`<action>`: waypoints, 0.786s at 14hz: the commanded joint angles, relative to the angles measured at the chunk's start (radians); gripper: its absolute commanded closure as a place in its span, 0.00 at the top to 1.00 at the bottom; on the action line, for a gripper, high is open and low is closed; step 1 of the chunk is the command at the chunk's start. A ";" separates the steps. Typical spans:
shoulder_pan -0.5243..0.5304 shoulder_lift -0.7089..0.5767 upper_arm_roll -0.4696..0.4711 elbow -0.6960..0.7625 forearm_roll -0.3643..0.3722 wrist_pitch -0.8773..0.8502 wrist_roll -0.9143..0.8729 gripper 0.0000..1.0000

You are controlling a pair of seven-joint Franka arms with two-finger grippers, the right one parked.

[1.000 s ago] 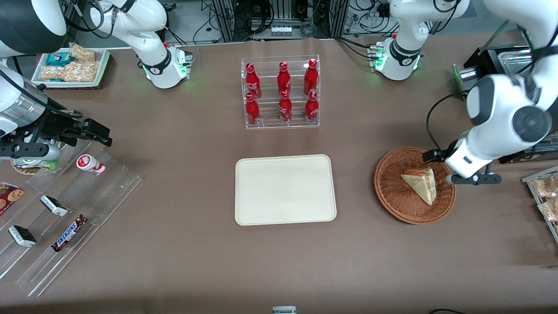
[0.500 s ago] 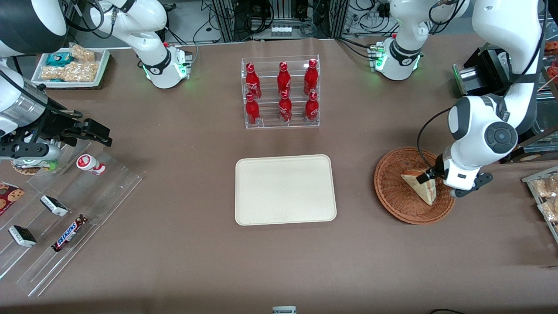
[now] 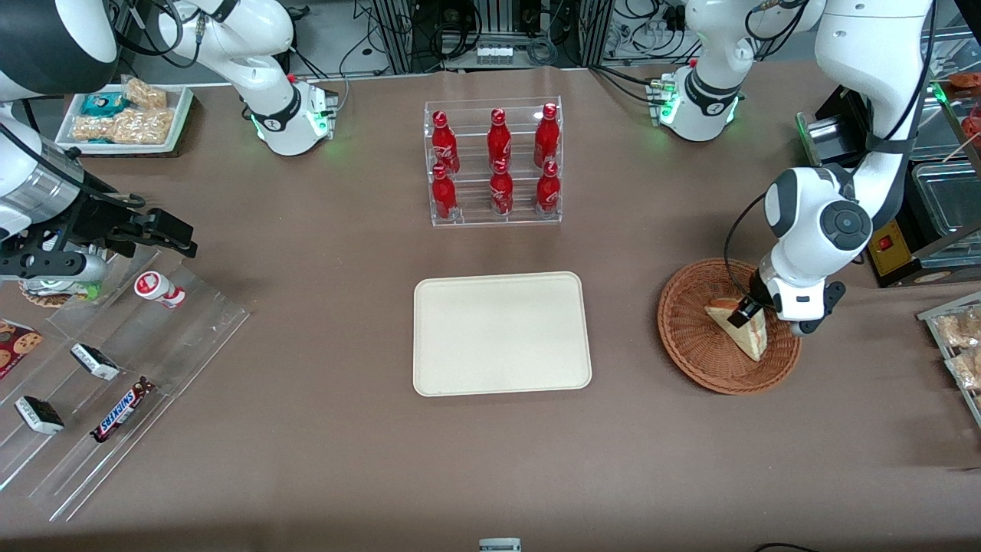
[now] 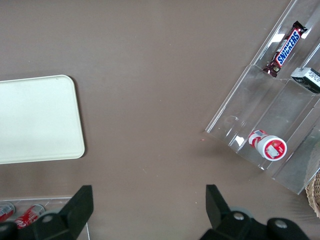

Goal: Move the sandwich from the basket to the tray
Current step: 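Lift the sandwich out of the basket with the left gripper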

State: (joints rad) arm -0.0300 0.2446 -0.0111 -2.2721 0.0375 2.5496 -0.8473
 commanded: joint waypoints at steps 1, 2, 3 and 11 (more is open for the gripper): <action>0.006 -0.011 -0.004 0.032 0.012 -0.020 0.010 0.05; 0.004 -0.018 -0.006 0.055 0.013 -0.067 0.037 0.03; -0.001 -0.019 -0.007 0.096 0.012 -0.144 0.072 0.02; -0.265 0.120 -0.055 0.466 -0.014 -0.354 0.099 0.02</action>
State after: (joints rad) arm -0.2088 0.2659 -0.0739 -1.9278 0.0313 2.2037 -0.7585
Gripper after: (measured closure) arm 0.824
